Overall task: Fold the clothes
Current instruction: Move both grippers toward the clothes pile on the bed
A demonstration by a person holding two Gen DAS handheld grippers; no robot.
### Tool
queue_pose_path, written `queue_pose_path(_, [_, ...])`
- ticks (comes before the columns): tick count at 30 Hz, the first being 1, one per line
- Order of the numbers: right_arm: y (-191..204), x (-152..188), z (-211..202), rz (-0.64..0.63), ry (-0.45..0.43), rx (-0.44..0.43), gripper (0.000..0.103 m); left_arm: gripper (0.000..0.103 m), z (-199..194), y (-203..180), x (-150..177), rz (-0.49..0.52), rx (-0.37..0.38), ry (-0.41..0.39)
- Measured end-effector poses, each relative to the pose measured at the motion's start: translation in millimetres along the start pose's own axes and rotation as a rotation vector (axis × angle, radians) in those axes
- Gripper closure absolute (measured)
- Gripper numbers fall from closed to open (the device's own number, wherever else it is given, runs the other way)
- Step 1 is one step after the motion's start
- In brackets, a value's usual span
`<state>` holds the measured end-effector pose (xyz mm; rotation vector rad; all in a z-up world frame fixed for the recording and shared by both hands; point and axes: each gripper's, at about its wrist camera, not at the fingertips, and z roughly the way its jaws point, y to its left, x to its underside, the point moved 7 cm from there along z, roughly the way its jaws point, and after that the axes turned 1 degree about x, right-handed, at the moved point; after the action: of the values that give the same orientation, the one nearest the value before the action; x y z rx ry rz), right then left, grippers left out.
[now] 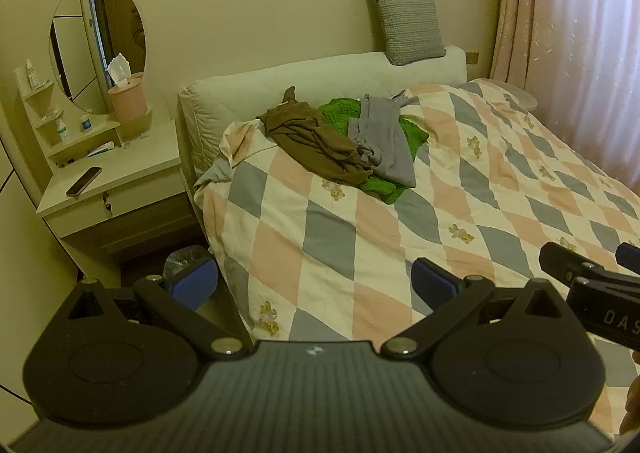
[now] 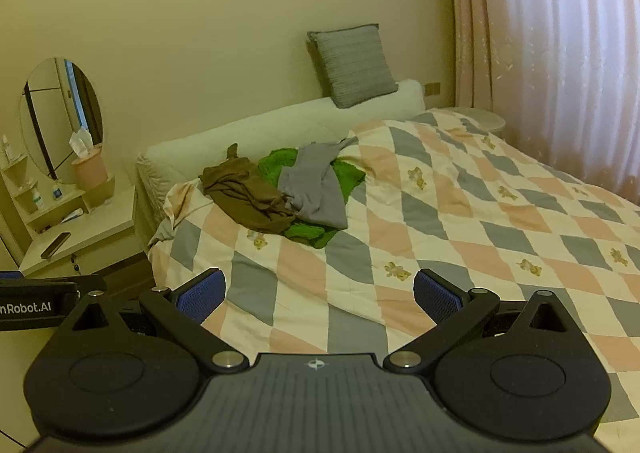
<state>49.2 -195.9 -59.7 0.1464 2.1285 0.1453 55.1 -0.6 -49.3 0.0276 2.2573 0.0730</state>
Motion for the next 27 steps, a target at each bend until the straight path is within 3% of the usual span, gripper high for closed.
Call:
queue_pose_path(8, [-1, -1, 9, -0.009, 0.004, -0.012, 0.0, 0.001, -2, -7, 7, -0.011, -0.017, 0.003])
queue_pose_path(11, [3, -1, 11, -0.014, 0.005, -0.016, 0.0, 0.001, 5, 11, -5, -0.015, -0.01, 0.019])
queue_pose_path(27, [24, -11, 33, -0.001, 0.053, -0.007, 0.0, 0.001, 27, 29, -19, 0.004, 0.006, 0.06])
